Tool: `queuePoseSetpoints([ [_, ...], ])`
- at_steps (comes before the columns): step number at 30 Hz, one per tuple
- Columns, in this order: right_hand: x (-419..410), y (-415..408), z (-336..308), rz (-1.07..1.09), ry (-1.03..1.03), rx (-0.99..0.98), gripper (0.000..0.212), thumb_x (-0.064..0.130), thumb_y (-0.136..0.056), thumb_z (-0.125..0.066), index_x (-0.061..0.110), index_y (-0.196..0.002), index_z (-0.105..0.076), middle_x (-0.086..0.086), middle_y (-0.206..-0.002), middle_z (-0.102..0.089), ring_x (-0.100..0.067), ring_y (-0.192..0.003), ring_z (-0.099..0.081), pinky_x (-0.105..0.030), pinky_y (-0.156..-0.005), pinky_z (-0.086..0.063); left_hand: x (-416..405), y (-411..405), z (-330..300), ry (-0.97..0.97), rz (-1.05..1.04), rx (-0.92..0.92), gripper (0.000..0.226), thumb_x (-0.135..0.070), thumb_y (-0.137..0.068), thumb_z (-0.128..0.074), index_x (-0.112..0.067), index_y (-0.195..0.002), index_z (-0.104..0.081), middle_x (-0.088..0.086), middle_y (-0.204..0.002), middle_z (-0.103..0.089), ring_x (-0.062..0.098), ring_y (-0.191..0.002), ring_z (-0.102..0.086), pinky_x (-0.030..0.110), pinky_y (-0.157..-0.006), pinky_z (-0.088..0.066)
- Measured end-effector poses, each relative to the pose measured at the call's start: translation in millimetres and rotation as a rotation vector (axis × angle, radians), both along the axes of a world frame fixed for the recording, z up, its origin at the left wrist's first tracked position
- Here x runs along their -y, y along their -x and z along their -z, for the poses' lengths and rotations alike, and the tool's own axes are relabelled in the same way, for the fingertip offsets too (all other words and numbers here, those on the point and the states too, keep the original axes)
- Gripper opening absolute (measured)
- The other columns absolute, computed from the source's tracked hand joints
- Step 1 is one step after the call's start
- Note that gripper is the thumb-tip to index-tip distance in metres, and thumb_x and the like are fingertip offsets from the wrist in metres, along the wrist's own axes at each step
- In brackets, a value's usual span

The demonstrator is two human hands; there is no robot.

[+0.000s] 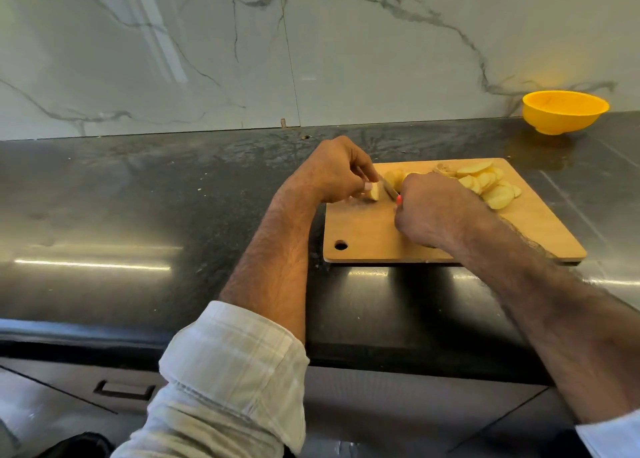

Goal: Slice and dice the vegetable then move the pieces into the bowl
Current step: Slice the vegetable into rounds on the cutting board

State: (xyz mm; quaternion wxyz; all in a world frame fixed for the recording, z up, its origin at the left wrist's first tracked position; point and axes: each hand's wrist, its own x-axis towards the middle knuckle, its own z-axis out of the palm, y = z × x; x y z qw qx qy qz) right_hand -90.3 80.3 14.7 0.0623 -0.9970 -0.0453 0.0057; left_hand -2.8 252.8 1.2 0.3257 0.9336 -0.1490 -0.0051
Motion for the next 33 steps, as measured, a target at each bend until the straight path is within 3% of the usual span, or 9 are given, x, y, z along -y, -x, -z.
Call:
queuePoseSetpoints([
  [2,2.5,-7.1,3.3,-0.010,-0.022,0.012,0.017,0.030,-0.100,-0.056,0.017,-0.112,-0.055,-0.005,-0.099,-0.052,-0.026,-0.089,-0.049,-0.037,-0.077,-0.047,-4.8,0.5,-1.9,-0.057,0.000,-0.015,0.008,-0.020,-0.085,-0.089,-0.023,-0.091,-0.084,-0.007,-0.090,-0.078,0.002,-0.079,-0.073,0.025,-0.073,-0.063],
  [6,9.4,-19.0,11.6,-0.004,-0.059,0.038,0.018,0.036,-0.101,-0.058,0.019,-0.107,-0.056,-0.001,-0.096,-0.051,-0.024,-0.091,-0.052,-0.038,-0.078,-0.050,-5.8,0.1,-1.1,-0.194,-0.032,0.001,0.027,-0.039,-0.071,-0.097,-0.025,-0.085,-0.079,-0.012,-0.093,-0.076,0.000,-0.092,-0.067,0.019,-0.072,-0.048],
  [8,14.1,-22.8,17.1,0.008,-0.077,0.044,0.029,0.042,-0.101,-0.057,0.018,-0.116,-0.062,-0.003,-0.102,-0.058,-0.023,-0.093,-0.055,-0.040,-0.081,-0.054,-3.4,-1.2,-0.4,-0.233,-0.046,0.011,0.028,-0.038,-0.072,-0.097,-0.025,-0.088,-0.077,-0.012,-0.095,-0.073,-0.001,-0.090,-0.064,0.016,-0.067,-0.042],
  [11,18.8,-23.8,21.9,0.016,-0.094,0.052,0.036,0.048,-0.101,-0.054,0.020,-0.121,-0.064,-0.004,-0.113,-0.064,-0.022,-0.094,-0.054,-0.041,-0.080,-0.055,-2.5,-2.5,-1.6,-0.207,-0.046,0.027,0.028,-0.030,-0.075,-0.096,-0.025,-0.093,-0.075,-0.011,-0.094,-0.071,0.002,-0.088,-0.065,0.017,-0.070,-0.045],
  [16,20.8,-21.3,21.0,0.007,-0.120,0.041,0.033,0.044,-0.101,-0.058,0.020,-0.121,-0.063,-0.003,-0.107,-0.062,-0.022,-0.094,-0.055,-0.037,-0.077,-0.052,2.9,1.7,-0.5,-0.176,-0.002,-0.003,0.044,-0.020,-0.085,-0.089,-0.035,-0.123,-0.074,-0.010,-0.101,-0.068,0.005,-0.091,-0.062,0.024,-0.079,-0.049],
  [22,20.9,-17.6,18.0,0.007,-0.154,0.030,0.032,0.043,-0.101,-0.059,0.020,-0.123,-0.062,-0.002,-0.106,-0.062,-0.022,-0.097,-0.059,-0.040,-0.080,-0.057,2.5,2.7,1.7,-0.158,-0.080,0.030,0.030,-0.014,-0.086,-0.086,-0.034,-0.108,-0.080,-0.005,-0.095,-0.068,0.006,-0.082,-0.057,0.020,-0.070,-0.045],
  [26,21.1,-17.5,18.4,0.002,-0.156,0.042,0.032,0.043,-0.101,-0.058,0.019,-0.122,-0.062,-0.004,-0.111,-0.064,-0.023,-0.100,-0.061,-0.042,-0.085,-0.058,0.2,4.4,0.6,-0.106,0.033,-0.039,0.033,-0.014,-0.086,-0.086,-0.033,-0.113,-0.081,-0.004,-0.091,-0.075,0.001,-0.077,-0.064,0.016,-0.069,-0.050],
  [29,20.9,-19.5,19.0,-0.003,-0.154,0.022,0.033,0.042,-0.101,-0.059,0.019,-0.125,-0.060,-0.003,-0.109,-0.061,-0.021,-0.100,-0.059,-0.041,-0.085,-0.059,2.3,4.3,1.3,-0.083,0.039,-0.046,0.033,-0.031,-0.081,-0.092,-0.031,-0.112,-0.081,-0.007,-0.091,-0.076,-0.001,-0.078,-0.065,0.018,-0.074,-0.051],
  [33,21.1,-22.7,20.7,-0.005,-0.166,0.010,0.033,0.042,-0.101,-0.060,0.020,-0.125,-0.059,-0.001,-0.105,-0.056,-0.020,-0.098,-0.058,-0.038,-0.080,-0.056,2.7,3.2,3.2,-0.030,-0.026,-0.012,0.031,-0.029,-0.081,-0.091,-0.024,-0.110,-0.081,-0.005,-0.098,-0.076,0.009,-0.092,-0.069,0.027,-0.086,-0.058],
])
